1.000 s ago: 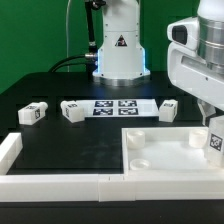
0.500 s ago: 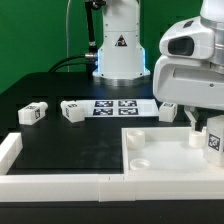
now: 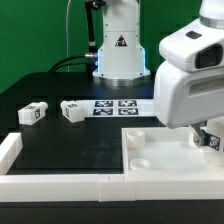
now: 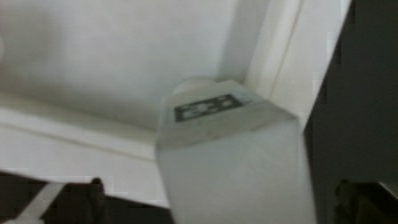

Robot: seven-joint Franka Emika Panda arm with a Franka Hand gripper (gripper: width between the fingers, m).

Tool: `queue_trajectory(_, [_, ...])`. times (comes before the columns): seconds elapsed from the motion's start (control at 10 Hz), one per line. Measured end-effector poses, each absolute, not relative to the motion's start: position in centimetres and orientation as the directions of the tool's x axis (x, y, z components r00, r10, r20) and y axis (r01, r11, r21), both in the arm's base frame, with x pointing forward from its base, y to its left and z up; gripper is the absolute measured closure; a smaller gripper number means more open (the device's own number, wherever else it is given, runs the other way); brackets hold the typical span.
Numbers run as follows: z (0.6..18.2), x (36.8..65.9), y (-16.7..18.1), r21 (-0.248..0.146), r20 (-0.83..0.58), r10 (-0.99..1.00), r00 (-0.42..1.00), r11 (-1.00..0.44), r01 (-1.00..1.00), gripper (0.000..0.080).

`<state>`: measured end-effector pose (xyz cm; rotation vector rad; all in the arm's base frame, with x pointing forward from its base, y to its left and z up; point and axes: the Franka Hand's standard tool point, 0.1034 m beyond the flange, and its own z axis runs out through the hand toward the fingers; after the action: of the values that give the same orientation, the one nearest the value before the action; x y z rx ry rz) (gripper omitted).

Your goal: Assemble one leg

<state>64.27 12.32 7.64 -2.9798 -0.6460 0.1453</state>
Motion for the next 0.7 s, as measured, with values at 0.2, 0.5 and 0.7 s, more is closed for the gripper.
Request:
queue_trajectory(0.2, [7.54, 64.23, 12.32, -0.110, -0.073, 0.433, 0.898, -0.899, 0.424, 0.0179])
queue_trajectory(0.5, [7.52, 64.22, 12.31, -0.110, -0.073, 0.433, 0.898, -0.899, 0.424, 0.0359])
queue_trajectory(0.7, [7.52, 64.22, 12.32, -0.107, -0.079, 0.387, 0.919, -0.919, 0.379, 0.0509])
